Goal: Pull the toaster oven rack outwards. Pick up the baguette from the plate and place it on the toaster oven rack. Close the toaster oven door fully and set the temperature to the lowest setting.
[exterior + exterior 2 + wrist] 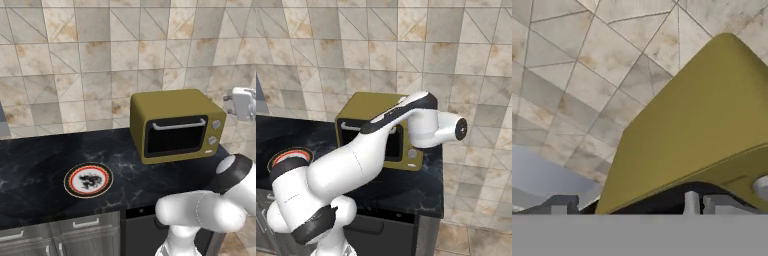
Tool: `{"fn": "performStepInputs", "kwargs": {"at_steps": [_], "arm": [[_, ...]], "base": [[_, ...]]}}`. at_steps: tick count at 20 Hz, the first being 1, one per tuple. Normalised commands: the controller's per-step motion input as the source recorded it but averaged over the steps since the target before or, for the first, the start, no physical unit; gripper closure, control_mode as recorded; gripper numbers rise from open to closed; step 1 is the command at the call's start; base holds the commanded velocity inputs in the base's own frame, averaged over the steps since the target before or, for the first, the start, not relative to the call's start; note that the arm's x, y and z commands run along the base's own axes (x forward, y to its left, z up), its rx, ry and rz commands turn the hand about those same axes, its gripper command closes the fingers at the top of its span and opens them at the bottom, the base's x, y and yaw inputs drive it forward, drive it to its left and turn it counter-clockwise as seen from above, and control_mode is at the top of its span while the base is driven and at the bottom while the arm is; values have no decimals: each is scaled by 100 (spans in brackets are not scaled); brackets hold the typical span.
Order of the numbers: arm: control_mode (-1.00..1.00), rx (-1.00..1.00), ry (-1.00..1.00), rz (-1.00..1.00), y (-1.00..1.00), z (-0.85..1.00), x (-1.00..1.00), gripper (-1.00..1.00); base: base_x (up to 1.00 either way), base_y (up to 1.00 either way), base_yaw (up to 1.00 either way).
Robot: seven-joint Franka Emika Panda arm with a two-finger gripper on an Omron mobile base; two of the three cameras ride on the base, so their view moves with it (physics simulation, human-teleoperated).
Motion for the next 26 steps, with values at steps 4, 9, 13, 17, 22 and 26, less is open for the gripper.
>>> {"fn": "performStepInputs", "kwargs": {"at_steps": [4,9,13,17,22,26], "arm": [[-100,-30,-48,0,-1,-22,-6,-100],[-100,-10,-34,0,-16,-10,0,-100],[-100,0,-11,1,-34,-1,0,-100],[-100,0,0,0,-38,0,0,-100],[-100,3,8,0,-25,-11,0,-100],[-100,2,11,0,-6,-29,0,-100]], "base": [[0,0,0],[0,0,0],[0,0,0],[0,0,0],[0,0,0],[0,0,0]]}}
